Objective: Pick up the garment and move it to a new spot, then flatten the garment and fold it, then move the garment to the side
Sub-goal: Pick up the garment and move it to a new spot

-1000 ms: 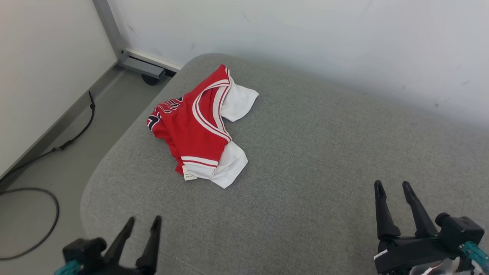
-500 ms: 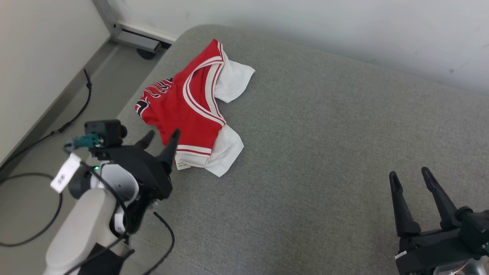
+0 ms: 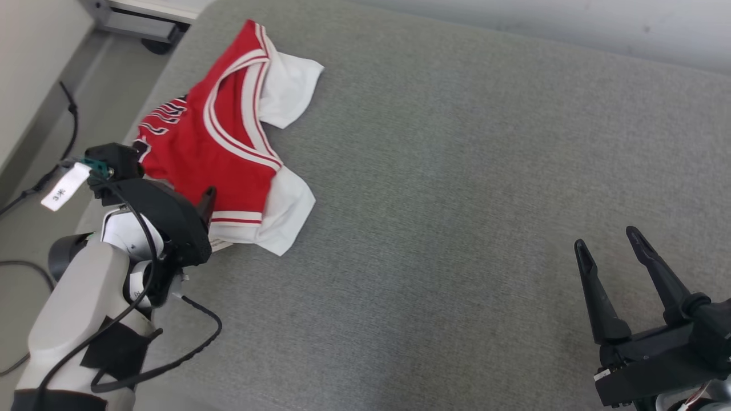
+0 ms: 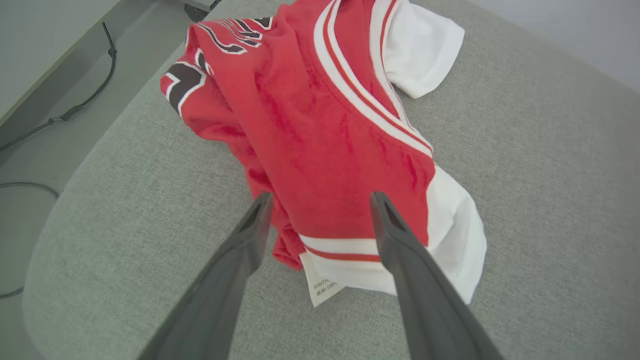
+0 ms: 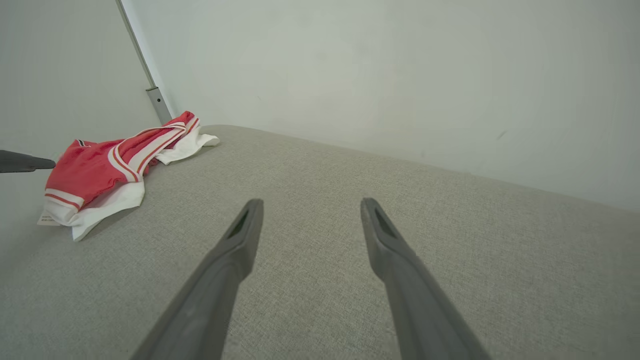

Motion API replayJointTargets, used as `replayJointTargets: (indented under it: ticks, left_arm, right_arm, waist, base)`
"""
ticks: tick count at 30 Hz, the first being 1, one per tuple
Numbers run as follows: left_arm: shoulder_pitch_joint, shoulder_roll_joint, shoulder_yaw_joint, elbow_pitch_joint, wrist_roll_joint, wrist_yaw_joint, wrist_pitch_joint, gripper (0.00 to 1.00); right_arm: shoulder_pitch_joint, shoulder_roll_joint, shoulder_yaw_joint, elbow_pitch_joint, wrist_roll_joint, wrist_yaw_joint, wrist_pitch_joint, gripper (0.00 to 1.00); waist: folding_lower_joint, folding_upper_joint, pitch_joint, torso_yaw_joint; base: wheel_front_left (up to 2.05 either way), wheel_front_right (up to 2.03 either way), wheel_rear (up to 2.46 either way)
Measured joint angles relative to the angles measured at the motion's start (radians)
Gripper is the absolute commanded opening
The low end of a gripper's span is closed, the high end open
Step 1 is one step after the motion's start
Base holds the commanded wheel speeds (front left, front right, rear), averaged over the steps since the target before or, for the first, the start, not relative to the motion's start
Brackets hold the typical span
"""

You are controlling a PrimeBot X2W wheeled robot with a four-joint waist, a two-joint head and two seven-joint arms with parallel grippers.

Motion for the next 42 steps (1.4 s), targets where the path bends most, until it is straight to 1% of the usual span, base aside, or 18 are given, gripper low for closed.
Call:
replayJointTargets:
  ticks: [6, 15, 16, 17, 18, 21, 29, 36, 37, 42]
  left_arm:
    - [-0.049, 0.008, 0.007, 0.099, 0.007, 0.025, 0.022, 1.00]
    - [-0.085, 0.007, 0.027, 0.184, 0.008, 0.033, 0.041, 1.00]
    - [-0.090, 0.005, 0.027, 0.193, 0.008, 0.033, 0.047, 0.96]
    - [-0.097, 0.005, 0.027, 0.200, 0.008, 0.034, 0.048, 0.54]
    - [-0.101, 0.005, 0.027, 0.205, 0.008, 0.034, 0.048, 0.00]
    - [-0.125, -0.003, 0.025, 0.224, 0.008, 0.034, 0.053, 0.00]
    - [-0.159, -0.017, 0.024, 0.276, 0.013, 0.035, 0.046, 0.00]
    - [-0.193, -0.025, 0.021, 0.304, 0.025, 0.036, 0.012, 0.00]
    - [-0.201, -0.026, 0.022, 0.306, 0.025, 0.043, 0.005, 0.00]
    - [-0.243, -0.030, 0.024, 0.314, 0.040, 0.044, -0.043, 0.00]
  right_arm:
    - [-0.001, -0.006, -0.003, -0.023, -0.005, 0.000, 0.027, 1.00]
    - [-0.004, -0.017, -0.005, -0.064, -0.007, 0.000, 0.068, 1.00]
    - [-0.004, -0.018, -0.005, -0.069, -0.007, 0.000, 0.070, 1.00]
    - [-0.004, -0.019, -0.005, -0.076, -0.008, 0.000, 0.074, 1.00]
    - [-0.004, -0.019, -0.006, -0.080, -0.008, 0.000, 0.078, 1.00]
    - [-0.004, -0.024, -0.018, -0.083, -0.008, -0.009, 0.086, 1.00]
    - [-0.021, -0.022, -0.013, -0.072, -0.008, -0.009, 0.088, 1.00]
    - [-0.039, -0.004, -0.009, -0.037, -0.005, -0.014, 0.085, 1.00]
    - [-0.041, 0.000, -0.008, -0.031, -0.002, -0.014, 0.082, 1.00]
    - [-0.052, 0.029, 0.008, 0.016, 0.011, -0.017, 0.064, 1.00]
  waist:
    - [0.0000, 0.0000, 0.044, -0.046]
    - [-0.0001, 0.0001, 0.083, -0.086]
    - [-0.0001, 0.0000, 0.086, -0.089]
    - [-0.0001, 0.0000, 0.089, -0.092]
    - [-0.0001, 0.0000, 0.092, -0.094]
    - [0.0000, 0.0000, 0.099, -0.099]
    - [-0.0001, 0.0000, 0.084, -0.098]
    - [-0.0001, 0.0000, 0.044, -0.096]
    - [-0.0001, 0.0000, 0.037, -0.096]
    - [-0.0003, 0.0000, -0.007, -0.096]
  base:
    - [0.00, 0.00, 0.00]
    - [0.00, 0.00, 0.00]
    - [0.00, 0.00, 0.00]
    - [0.00, 0.00, 0.00]
    - [0.00, 0.00, 0.00]
    - [0.00, 0.00, 0.00]
    - [0.00, 0.00, 0.00]
    - [0.00, 0.00, 0.00]
    - [0.00, 0.00, 0.00]
    - [0.00, 0.00, 0.00]
